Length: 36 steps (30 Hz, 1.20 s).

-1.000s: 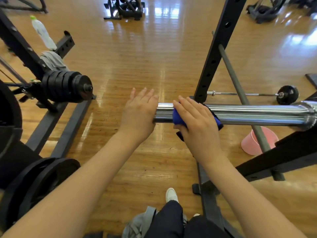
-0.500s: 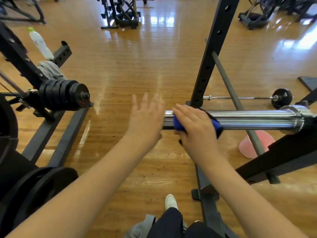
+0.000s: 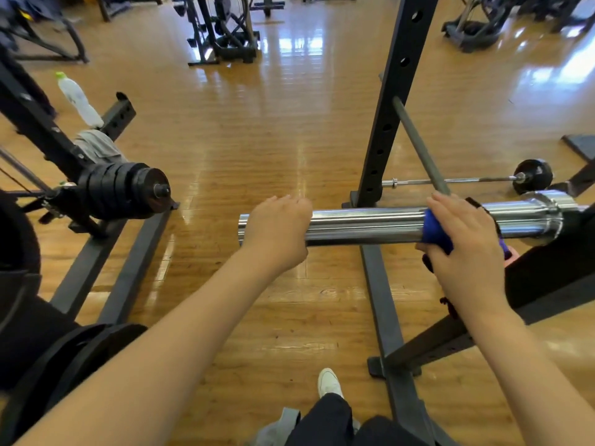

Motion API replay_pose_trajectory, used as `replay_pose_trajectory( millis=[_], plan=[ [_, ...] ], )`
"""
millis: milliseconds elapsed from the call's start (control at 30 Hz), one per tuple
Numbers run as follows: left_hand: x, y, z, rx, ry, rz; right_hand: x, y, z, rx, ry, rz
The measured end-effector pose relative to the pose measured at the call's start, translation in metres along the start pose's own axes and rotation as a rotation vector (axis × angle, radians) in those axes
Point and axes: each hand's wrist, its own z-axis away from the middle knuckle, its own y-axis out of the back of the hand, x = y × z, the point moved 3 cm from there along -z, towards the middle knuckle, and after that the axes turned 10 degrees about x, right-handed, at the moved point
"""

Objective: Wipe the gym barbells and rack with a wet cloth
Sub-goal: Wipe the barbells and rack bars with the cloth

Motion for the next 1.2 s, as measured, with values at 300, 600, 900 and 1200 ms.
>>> replay_pose_trajectory(
  millis=[300,600,900,1200],
  plan=[
    [-0.004,0.009,-0.003,-0.105,-0.023,0.142,-0.11,-0.057,-0.001,-0.075,0.31,-0.14],
    [-0.021,0.001,0.02,0.244,-0.076,-0.005,-0.054,-0.029,0.003,0.017,0.153,-0.04],
    [-0.019,-0.001,0.02,0.201,-0.104,0.047,-0.096,-0.047,0.0,-0.063,0.314,-0.094],
    [-0.02,-0.006,0.017,0.189,-0.101,0.013,0.032,0.028,-0.014,-0.094,-0.029,-0.126]
  ],
)
